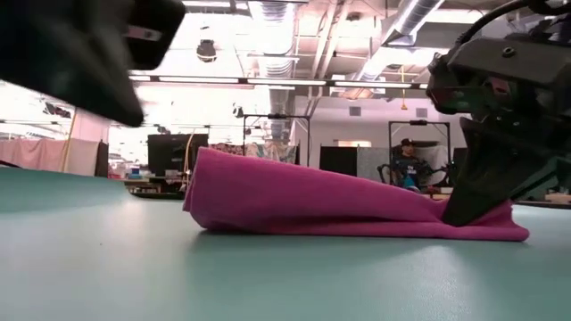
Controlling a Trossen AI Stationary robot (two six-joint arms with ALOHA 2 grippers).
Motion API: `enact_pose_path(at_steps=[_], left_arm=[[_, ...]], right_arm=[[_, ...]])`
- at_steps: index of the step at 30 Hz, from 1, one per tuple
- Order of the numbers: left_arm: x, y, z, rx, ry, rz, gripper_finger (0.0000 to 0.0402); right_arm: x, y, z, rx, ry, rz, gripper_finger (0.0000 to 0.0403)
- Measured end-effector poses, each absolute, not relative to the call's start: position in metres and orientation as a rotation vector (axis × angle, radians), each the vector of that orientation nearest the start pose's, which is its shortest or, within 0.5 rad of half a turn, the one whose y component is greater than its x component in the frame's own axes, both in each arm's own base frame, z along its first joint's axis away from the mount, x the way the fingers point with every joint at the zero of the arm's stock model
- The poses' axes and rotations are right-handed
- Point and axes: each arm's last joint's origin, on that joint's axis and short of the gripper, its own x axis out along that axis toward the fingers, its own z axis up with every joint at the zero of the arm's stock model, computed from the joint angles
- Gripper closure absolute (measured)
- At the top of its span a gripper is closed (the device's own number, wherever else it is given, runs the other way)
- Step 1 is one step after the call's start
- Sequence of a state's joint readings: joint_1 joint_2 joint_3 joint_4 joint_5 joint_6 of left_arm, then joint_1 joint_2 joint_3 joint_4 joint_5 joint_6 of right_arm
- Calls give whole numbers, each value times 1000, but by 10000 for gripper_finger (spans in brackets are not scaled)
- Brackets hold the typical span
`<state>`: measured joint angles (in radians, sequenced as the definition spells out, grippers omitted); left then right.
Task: Roll towel
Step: Roll the pink towel
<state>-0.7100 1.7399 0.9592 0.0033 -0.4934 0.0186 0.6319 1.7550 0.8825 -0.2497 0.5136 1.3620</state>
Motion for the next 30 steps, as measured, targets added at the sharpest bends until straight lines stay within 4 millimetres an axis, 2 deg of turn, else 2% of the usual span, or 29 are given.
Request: enact_pose_path(at_steps=[5, 10, 12, 16, 25, 30], left_arm=[[278, -220, 161, 484, 645, -227, 402], [291, -209, 134, 524, 731, -202, 401], [296, -207, 131, 523, 737, -192, 402], [301, -208, 133, 530, 709, -182, 402], [303, -202, 136, 595, 668, -11, 402], [304, -199, 136, 595, 673, 5, 401]], right_arm=[[260, 173, 130, 648, 805, -510, 388], [260, 173, 130, 645, 808, -508, 388], [260, 173, 130, 645, 809, -508, 388], [260, 173, 130, 632, 814, -504, 388], [260, 173, 130, 614, 817, -500, 388], [260, 173, 130, 609, 815, -502, 388]])
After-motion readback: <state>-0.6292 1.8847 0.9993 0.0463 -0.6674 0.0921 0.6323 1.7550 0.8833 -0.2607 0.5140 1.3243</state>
